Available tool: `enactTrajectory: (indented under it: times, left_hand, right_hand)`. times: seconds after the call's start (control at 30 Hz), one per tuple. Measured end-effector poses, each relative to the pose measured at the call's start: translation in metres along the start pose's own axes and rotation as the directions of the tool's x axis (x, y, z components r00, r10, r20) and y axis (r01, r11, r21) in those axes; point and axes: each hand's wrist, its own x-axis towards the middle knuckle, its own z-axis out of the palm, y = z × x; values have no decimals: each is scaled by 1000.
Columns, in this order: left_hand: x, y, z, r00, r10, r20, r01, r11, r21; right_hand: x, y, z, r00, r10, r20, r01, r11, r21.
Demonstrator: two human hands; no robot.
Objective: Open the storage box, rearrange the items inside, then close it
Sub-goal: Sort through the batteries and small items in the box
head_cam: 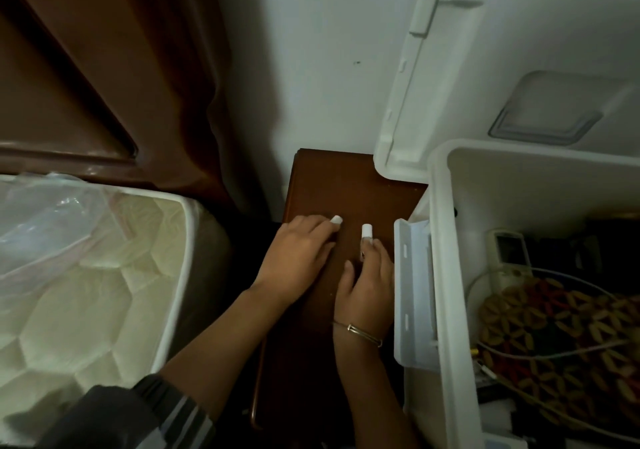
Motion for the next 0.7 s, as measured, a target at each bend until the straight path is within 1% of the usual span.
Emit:
enactTrajectory:
  times: [0.03,0.1,0.13,0.17,0.2,0.23,0.27,0.3,0.33,0.37,0.4,0.43,0.5,0.57,0.7]
  left_hand:
    - [-8,-1,-1,999,-39,-22,38,999,-22]
    - [-24,1,-5,981,-180,-72,167,974,-154]
    - [-32,2,-8,955,-284,-87,254,934,-251]
    - [-40,4,-12,913,-398,-88,343,867,-361]
    - [-48,6,-17,858,-509,-64,422,770,-478]
    - [-56,9,-23,797,-604,-11,482,646,-592]
    - [-64,11,-30,741,-669,64,511,499,-700]
    - [-72,13,-38,703,-696,146,499,336,-798]
    - [-81,16,-47,687,-691,226,463,176,-869]
    - [-90,19,-56,693,-662,285,418,48,-907]
    - [-99,23,-67,710,-629,317,379,-38,-924]
    - [-107,26,-78,726,-600,336,353,-94,-931]
    - [-124,33,-97,750,-555,360,321,-171,-931]
    - [-141,42,-116,765,-527,369,299,-217,-929]
    - [-167,70,-147,816,-453,359,262,-262,-929]
  right_hand:
    - [-4,0,4,1000,1,-22,0,999,43]
    - [-13,-4,9,992,31,-122,-23,997,72]
    - [-18,-7,9,988,32,-154,-22,998,65]
    - [-21,-8,10,982,21,-189,-6,997,77]
    - [-25,-11,9,978,6,-207,18,994,112]
    - [-31,-14,8,975,-25,-223,64,983,172]
    - [-40,-17,6,977,-51,-206,101,966,237]
    - [-50,-21,4,981,-89,-171,138,943,304]
    - [-60,-25,1,983,-135,-121,170,917,360]
    - [-71,-28,-3,981,-180,-73,194,892,408]
    - [-80,-32,-9,977,-212,-27,202,873,445]
    - [-89,-35,-17,970,-244,18,208,862,463]
    - [-104,-39,-35,944,-316,93,235,845,481]
    - [-119,-42,-55,920,-365,139,244,816,525]
    - [-145,-43,-97,907,-354,229,138,763,632]
